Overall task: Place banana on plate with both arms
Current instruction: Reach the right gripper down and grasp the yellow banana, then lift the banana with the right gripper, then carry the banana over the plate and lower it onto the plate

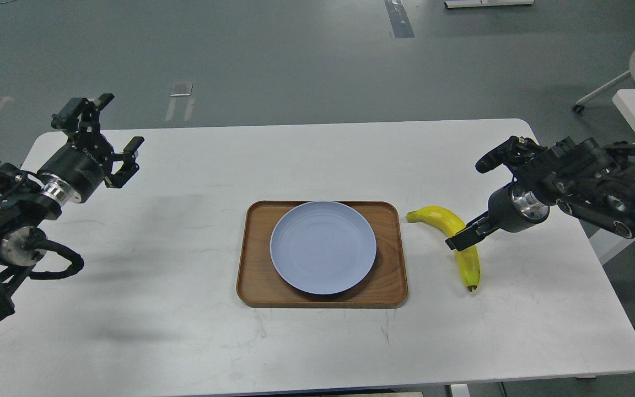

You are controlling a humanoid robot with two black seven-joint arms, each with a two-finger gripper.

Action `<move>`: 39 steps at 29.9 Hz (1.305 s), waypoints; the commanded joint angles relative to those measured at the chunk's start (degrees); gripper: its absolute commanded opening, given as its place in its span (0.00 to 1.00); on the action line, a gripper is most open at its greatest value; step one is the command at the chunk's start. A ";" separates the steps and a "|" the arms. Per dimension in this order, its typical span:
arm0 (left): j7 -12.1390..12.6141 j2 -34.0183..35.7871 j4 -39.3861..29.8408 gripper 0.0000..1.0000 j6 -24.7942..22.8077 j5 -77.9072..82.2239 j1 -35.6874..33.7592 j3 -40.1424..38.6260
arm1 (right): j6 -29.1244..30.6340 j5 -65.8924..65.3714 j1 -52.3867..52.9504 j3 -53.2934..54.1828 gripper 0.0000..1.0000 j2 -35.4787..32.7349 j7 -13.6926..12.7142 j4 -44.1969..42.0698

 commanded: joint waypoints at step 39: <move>0.00 1.97 -2.63 0.98 0.01 0.02 -0.02 0.22 | 0.01 8.09 11.38 -0.52 0.06 7.55 0.01 4.51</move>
